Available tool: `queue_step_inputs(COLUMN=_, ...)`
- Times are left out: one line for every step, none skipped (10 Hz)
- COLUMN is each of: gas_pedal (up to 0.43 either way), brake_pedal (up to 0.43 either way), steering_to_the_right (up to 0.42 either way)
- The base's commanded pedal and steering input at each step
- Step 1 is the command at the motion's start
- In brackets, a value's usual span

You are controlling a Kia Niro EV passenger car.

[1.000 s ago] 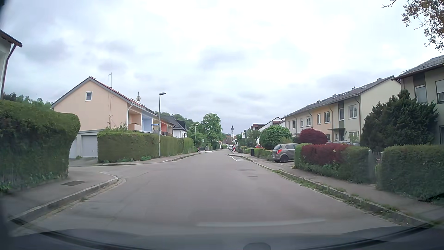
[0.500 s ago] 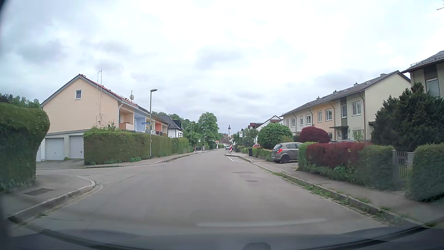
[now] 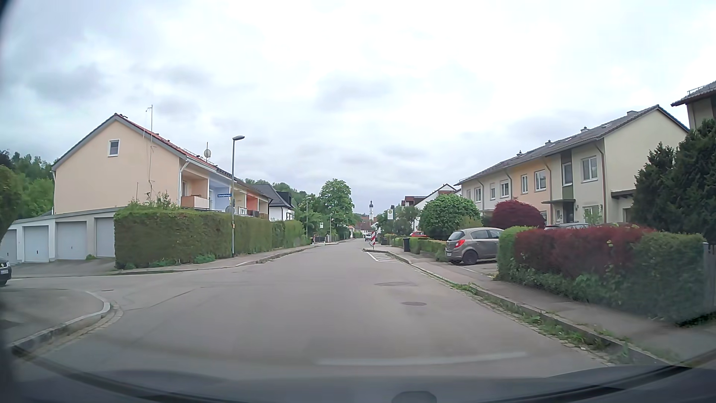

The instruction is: Follow the waypoints while adhering to traffic rules and regulations

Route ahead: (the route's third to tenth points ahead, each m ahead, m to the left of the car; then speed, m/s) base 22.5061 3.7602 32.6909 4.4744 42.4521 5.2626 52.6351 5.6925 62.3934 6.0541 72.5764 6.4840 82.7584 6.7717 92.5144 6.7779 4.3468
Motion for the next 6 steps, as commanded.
queue_step_inputs(gas_pedal=0.197, brake_pedal=0.0, steering_to_the_right=-0.008)
queue_step_inputs(gas_pedal=0.197, brake_pedal=0.0, steering_to_the_right=-0.01)
queue_step_inputs(gas_pedal=0.197, brake_pedal=0.0, steering_to_the_right=-0.012)
queue_step_inputs(gas_pedal=0.177, brake_pedal=0.0, steering_to_the_right=-0.015)
queue_step_inputs(gas_pedal=0.177, brake_pedal=0.0, steering_to_the_right=-0.019)
queue_step_inputs(gas_pedal=0.177, brake_pedal=0.0, steering_to_the_right=-0.028)
